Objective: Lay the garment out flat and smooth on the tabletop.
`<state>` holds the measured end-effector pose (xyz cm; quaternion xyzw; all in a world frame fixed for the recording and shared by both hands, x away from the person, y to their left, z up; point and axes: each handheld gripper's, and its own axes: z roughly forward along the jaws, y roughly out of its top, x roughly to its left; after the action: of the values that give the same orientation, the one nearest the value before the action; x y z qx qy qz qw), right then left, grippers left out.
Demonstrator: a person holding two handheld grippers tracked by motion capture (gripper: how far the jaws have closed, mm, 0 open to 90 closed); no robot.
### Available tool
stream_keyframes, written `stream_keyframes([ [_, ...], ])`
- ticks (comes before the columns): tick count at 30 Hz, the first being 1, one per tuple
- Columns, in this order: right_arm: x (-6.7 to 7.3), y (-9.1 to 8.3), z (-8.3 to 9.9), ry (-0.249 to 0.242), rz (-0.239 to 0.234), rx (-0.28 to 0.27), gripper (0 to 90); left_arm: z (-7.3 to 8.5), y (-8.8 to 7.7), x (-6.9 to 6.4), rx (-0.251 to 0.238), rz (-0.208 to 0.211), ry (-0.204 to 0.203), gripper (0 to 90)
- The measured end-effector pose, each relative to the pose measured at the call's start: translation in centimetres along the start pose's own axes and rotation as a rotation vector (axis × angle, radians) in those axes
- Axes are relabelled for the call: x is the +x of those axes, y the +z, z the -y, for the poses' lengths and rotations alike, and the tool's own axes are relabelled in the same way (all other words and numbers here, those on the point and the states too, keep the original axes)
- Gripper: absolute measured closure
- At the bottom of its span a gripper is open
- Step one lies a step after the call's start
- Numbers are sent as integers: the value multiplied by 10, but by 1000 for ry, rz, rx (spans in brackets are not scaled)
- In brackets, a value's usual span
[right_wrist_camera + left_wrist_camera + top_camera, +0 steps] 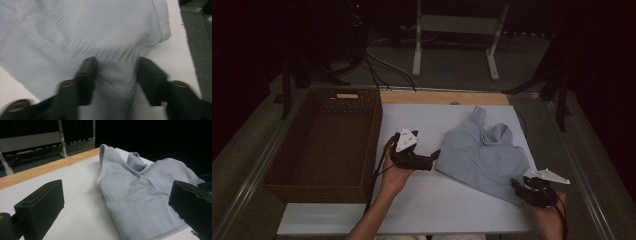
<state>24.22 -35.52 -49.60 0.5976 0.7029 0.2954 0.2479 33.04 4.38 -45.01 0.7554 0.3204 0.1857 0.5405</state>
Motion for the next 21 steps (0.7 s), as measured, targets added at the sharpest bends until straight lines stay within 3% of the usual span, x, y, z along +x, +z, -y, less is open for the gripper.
stream_keyframes([
  [2,-1,1,0,-11,20,4,758,1,2,0,20,-3,-6,16],
  [5,-4,2,1,-11,13,23,850,3,6,0,28,-5,-6,16],
  [9,-4,0,-1,-22,42,17,871,5,12,0,33,-3,-12,17],
  [13,-8,-3,-1,8,78,2,874,8,19,-1,48,-1,-16,18],
  [21,-12,-4,0,41,88,-6,875,14,33,-4,88,-6,-28,21],
])
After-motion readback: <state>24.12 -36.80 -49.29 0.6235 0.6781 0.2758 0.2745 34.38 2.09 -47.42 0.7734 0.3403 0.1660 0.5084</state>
